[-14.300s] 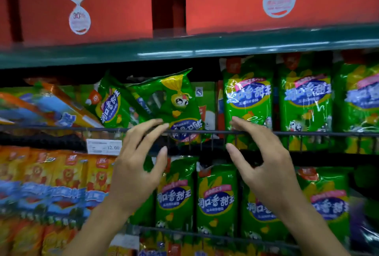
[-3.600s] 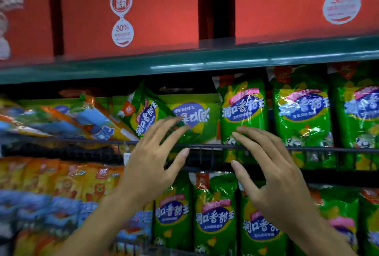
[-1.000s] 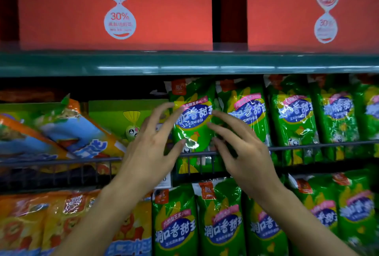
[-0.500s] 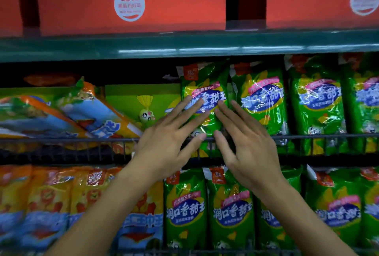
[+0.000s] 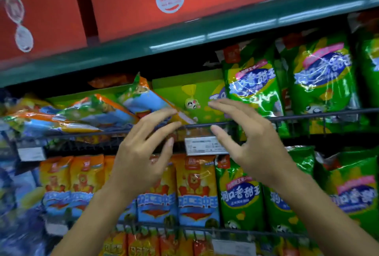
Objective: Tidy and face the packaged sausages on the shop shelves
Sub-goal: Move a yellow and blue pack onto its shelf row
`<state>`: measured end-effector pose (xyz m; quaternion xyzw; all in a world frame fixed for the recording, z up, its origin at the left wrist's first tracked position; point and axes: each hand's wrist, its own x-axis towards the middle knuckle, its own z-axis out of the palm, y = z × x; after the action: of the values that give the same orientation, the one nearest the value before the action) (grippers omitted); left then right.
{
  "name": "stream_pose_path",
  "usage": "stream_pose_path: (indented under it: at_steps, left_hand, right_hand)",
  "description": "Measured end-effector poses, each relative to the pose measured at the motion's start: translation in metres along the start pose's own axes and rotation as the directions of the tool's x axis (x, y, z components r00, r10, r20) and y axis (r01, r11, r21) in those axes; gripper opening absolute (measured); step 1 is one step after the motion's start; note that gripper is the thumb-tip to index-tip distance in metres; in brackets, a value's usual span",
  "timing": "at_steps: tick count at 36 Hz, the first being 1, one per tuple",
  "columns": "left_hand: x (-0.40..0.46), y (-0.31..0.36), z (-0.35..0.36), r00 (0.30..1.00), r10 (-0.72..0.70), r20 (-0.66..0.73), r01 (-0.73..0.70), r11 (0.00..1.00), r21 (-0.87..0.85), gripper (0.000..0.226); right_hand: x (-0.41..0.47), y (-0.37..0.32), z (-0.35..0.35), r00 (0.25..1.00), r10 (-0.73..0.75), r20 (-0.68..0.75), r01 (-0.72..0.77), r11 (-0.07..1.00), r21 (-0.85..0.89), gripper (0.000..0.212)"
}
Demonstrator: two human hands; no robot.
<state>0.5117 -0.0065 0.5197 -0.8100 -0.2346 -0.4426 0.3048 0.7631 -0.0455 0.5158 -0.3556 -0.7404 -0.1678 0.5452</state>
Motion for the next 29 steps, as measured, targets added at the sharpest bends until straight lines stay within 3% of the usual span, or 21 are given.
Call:
stream_pose_path:
  at_steps: [6,10,13,15,21,25,29]
  left_hand:
    - [-0.031,-0.033,-0.010,1.000,-0.018,0.003,0.018,0.999,-0.034,0.034]
    - [-0.050,-0.053,-0.015,0.997,-0.059,0.048,0.064,0.992,-0.106,0.036]
    - [-0.062,-0.062,-0.015,0.995,-0.069,0.079,0.081,0.983,-0.167,0.039]
    - [-0.067,-0.066,-0.014,0.994,-0.066,0.090,0.084,0.973,-0.215,0.040]
    - [-0.064,-0.062,-0.010,0.990,-0.118,0.077,0.138,0.921,-0.363,0.039]
    - [-0.065,-0.054,-0.007,0.980,-0.177,0.093,0.200,0.847,-0.492,0.038]
    - [-0.067,-0.036,-0.006,0.966,-0.244,0.081,0.240,0.741,-0.627,0.039]
  right_hand:
    - [0.036,-0.032,0.044,0.978,0.134,0.161,-0.132,0.991,-0.020,0.065]
    - [0.058,-0.042,0.071,0.962,0.185,0.201,-0.149,0.972,-0.179,0.076]
    - [0.069,-0.043,0.083,0.947,0.244,0.210,-0.186,0.947,-0.263,0.075]
    - [0.073,-0.044,0.085,0.939,0.276,0.205,-0.228,0.946,-0.229,0.067]
    - [0.072,-0.052,0.082,0.960,0.281,-0.014,-0.281,0.956,-0.088,0.033]
    - [0.064,-0.071,0.076,0.939,0.258,-0.227,-0.256,0.966,0.041,0.038]
    - [0.057,-0.092,0.062,0.866,0.261,-0.428,-0.217,0.965,0.150,0.041]
